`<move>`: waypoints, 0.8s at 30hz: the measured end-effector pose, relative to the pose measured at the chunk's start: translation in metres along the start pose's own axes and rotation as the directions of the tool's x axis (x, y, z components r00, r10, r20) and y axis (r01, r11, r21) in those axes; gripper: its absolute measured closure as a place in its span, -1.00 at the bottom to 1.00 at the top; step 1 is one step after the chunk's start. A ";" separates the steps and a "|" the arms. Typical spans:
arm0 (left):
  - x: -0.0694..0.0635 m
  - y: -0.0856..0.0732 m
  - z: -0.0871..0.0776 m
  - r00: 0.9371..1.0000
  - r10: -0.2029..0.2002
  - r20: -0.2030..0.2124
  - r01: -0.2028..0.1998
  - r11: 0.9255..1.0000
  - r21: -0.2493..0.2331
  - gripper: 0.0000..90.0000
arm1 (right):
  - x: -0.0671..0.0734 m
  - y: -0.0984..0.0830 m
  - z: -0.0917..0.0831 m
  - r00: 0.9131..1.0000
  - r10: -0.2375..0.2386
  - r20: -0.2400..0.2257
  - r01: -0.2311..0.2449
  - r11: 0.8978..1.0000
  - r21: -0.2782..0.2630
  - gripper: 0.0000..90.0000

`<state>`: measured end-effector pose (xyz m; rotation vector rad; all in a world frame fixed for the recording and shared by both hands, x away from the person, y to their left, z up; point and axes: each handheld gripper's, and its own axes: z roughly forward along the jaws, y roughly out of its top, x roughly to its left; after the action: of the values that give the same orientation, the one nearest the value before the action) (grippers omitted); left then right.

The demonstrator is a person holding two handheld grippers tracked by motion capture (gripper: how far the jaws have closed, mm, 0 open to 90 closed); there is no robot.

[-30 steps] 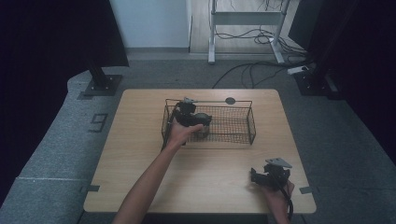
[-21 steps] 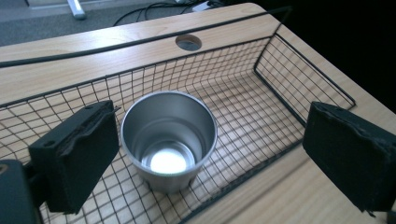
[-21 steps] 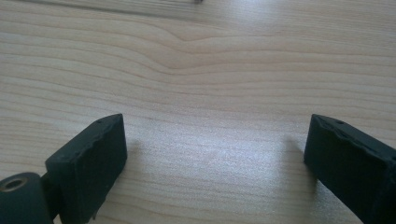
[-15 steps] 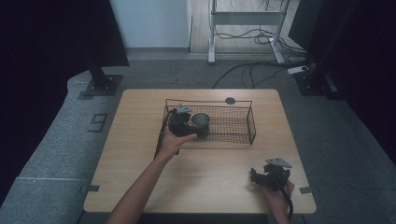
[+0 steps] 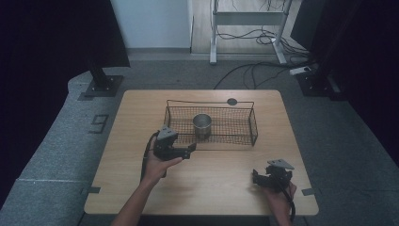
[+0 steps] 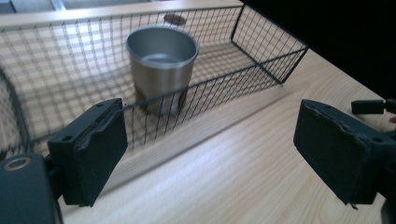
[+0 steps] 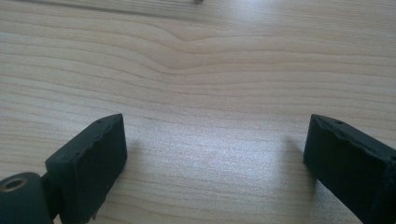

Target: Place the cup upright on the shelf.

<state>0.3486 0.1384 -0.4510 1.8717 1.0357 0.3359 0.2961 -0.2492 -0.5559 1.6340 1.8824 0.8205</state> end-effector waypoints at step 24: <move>0.009 -0.076 -0.012 0.998 -0.065 -0.018 0.066 0.995 0.071 -0.77 | 0.000 0.000 0.000 1.000 0.000 -0.001 0.000 1.000 -0.001 -0.86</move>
<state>0.3071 0.1678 -0.5092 1.8967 1.1303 0.2782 0.2961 -0.2492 -0.5559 1.6335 1.8828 0.8220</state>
